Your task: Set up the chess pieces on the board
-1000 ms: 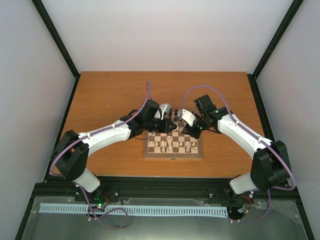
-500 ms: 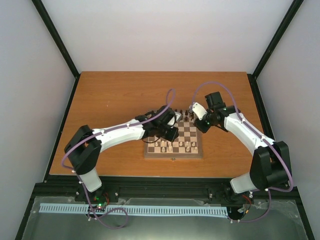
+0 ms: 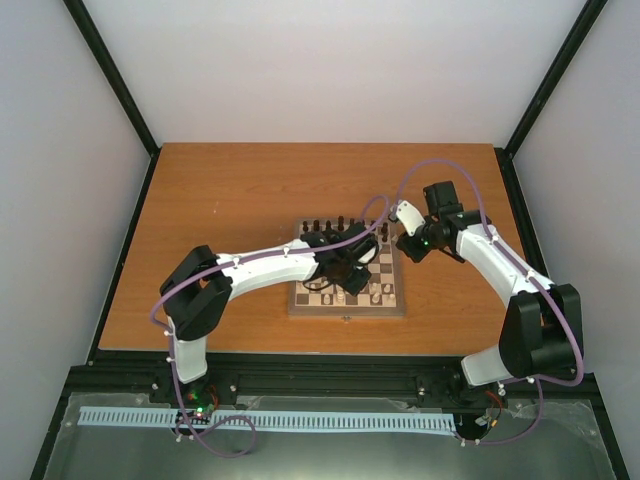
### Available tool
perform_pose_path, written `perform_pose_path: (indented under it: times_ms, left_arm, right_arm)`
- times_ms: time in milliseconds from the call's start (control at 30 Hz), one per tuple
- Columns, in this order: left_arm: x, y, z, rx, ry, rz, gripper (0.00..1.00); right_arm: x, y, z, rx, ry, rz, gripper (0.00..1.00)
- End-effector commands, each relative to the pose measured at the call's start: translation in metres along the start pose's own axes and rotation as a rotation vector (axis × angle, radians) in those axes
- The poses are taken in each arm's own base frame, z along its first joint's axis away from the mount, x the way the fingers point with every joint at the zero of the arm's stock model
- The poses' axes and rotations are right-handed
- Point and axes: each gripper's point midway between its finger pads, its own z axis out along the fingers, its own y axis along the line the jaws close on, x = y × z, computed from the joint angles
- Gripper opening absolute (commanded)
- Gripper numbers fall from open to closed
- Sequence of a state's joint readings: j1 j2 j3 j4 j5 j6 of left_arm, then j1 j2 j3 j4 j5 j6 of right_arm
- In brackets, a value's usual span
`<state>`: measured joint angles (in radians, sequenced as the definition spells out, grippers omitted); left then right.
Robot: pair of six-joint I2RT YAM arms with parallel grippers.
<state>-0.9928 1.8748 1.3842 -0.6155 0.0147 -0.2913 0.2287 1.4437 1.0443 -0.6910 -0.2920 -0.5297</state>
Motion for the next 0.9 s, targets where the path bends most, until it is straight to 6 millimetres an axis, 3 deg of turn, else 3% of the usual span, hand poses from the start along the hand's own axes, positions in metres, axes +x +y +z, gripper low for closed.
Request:
perform_pose_path:
  times_ms: [0,867]
  left_arm:
    - [0.001,0.009,-0.001,-0.072,0.035,0.035,0.13]
    - [0.018,0.011,0.017,-0.070,0.108,0.041,0.18]
  right_arm:
    - [-0.001,-0.001,0.000,-0.012,-0.012,0.019,0.10]
    - [0.001,0.002,0.003,-0.040,-0.003,0.021,0.10]
